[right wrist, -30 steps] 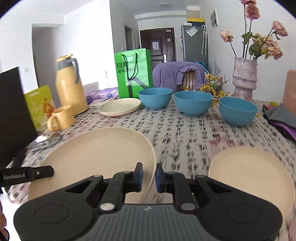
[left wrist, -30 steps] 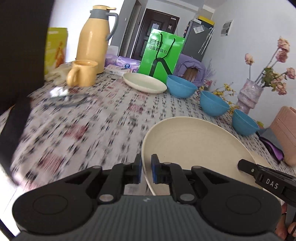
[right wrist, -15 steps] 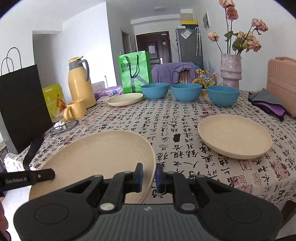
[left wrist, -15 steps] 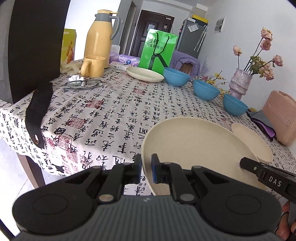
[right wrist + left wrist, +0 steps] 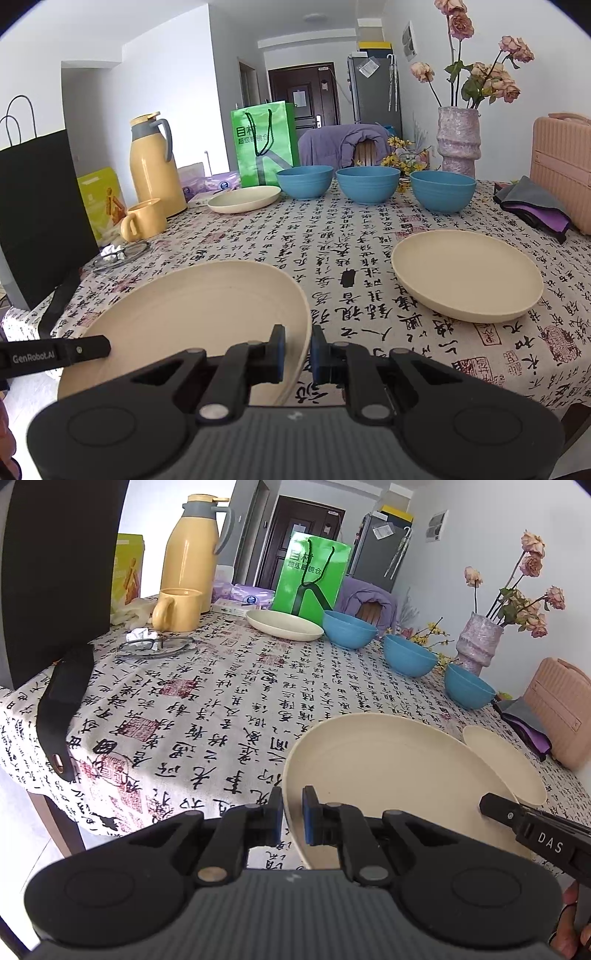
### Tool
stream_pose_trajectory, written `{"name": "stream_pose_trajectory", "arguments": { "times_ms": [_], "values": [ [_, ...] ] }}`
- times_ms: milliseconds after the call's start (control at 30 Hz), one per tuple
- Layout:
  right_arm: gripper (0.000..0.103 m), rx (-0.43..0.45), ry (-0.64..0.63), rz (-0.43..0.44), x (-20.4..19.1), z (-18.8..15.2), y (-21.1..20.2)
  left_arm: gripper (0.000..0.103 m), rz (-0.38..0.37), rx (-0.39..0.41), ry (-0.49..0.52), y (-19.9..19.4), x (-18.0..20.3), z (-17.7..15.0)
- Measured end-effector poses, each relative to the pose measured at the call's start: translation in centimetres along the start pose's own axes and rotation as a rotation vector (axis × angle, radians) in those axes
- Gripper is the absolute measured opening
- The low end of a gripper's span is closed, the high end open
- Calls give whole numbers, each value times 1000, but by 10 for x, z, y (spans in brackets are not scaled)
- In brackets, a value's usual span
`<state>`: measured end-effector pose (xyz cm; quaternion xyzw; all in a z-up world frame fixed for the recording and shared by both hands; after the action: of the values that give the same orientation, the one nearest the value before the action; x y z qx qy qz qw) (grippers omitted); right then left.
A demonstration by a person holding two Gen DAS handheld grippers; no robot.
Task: Organize plates and bowls
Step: 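Carry the second cream plate with both grippers over the placed plate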
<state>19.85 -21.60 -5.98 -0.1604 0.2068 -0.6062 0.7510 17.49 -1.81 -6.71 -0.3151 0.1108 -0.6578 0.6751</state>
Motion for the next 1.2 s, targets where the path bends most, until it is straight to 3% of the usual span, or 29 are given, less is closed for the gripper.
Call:
{"name": "stream_pose_trajectory", "arguments": {
  "times_ms": [567, 1200],
  "values": [
    [14, 21, 49, -51, 55, 15, 18, 10, -50, -11, 68, 39, 54, 15],
    [14, 29, 139, -243, 220, 45, 59, 11, -223, -99, 175, 143, 205, 27]
  ]
}}
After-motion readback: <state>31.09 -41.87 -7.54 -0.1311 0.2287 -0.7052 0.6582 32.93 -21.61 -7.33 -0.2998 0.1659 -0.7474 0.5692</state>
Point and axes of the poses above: each gripper's, at about its wrist camera, not at the fingertips, and y roughly the way its jaws point, x to its right, z to its top, the point moved 9 cm from there along y, roughly the way its jaws point, and after that the axes turned 3 degrees about -y, right-handed, at the moved point
